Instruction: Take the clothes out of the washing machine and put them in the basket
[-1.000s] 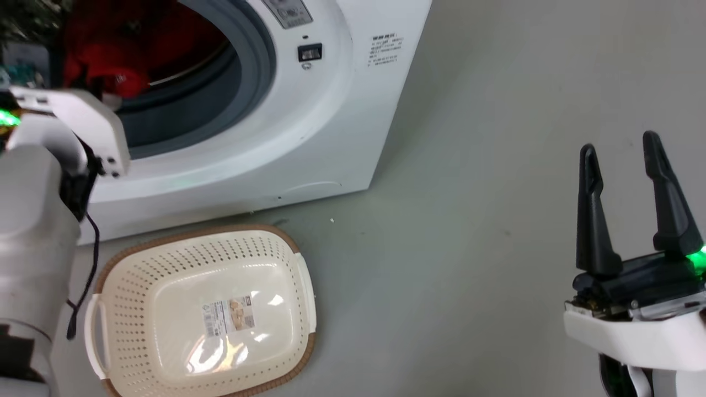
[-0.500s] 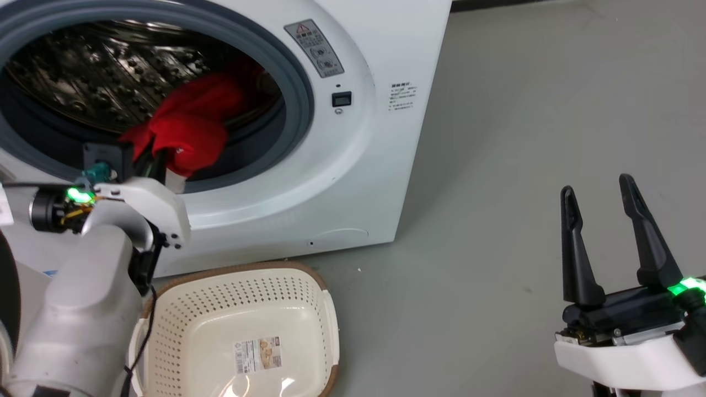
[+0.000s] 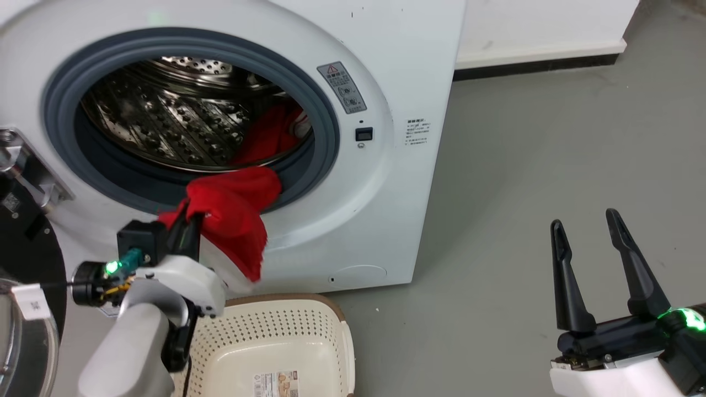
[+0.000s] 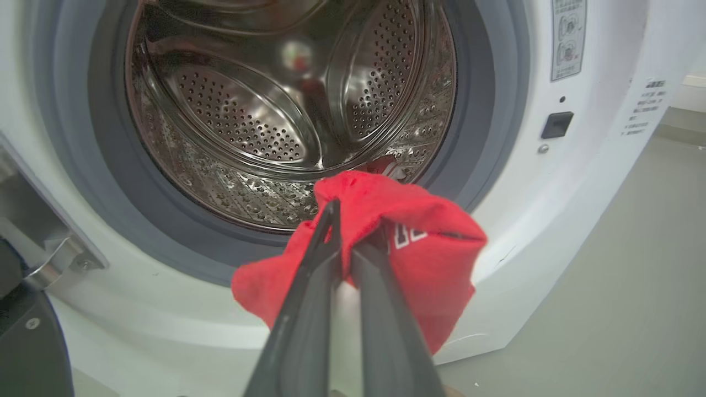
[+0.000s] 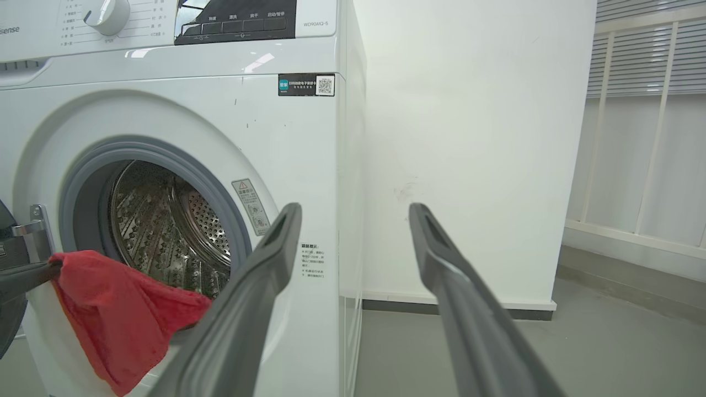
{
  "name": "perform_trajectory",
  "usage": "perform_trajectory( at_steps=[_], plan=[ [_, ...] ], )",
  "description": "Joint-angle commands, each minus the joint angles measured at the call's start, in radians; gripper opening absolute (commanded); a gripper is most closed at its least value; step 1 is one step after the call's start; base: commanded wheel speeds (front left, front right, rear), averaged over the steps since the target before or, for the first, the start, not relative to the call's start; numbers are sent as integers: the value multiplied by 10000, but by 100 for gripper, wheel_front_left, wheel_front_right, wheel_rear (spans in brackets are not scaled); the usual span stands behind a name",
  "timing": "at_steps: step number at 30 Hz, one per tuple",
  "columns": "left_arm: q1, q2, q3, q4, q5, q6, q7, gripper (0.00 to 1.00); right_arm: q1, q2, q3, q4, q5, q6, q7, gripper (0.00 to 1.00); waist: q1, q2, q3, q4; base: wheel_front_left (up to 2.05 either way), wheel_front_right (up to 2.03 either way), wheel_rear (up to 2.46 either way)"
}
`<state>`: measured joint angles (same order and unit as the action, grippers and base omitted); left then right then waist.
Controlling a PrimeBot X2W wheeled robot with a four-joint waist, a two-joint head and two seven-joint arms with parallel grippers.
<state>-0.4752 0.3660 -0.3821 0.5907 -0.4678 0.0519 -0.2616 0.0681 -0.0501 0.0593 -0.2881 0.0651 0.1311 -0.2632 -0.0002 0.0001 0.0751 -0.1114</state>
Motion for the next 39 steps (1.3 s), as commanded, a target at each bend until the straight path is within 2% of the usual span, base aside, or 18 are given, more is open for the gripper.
perform_trajectory(
  at_steps=[1,10,19,29,39],
  plan=[
    [460,-51,30,-361,89,106,-47,0,185,-2,-3,48,-61,-7,-24,100,2,-1,-232,114,0,0,0],
    [1997,-130,-19,-1430,71,315,-45,0,556,-2,-26,140,7,-7,-24,100,2,-1,-662,181,0,0,0],
    [2887,-249,-207,-1394,-135,303,-32,0,537,-2,-47,164,92,-7,-24,100,2,-1,-607,72,0,0,0],
    [2630,-463,-93,-94,-527,-1,-26,0,-231,-1,125,38,68,-7,-24,100,2,-1,695,-373,0,0,0],
    [1572,-785,246,2292,-862,-593,-37,0,-1267,-1,178,-149,169,-7,-24,100,2,-1,2468,-876,0,0,0]
  ],
)
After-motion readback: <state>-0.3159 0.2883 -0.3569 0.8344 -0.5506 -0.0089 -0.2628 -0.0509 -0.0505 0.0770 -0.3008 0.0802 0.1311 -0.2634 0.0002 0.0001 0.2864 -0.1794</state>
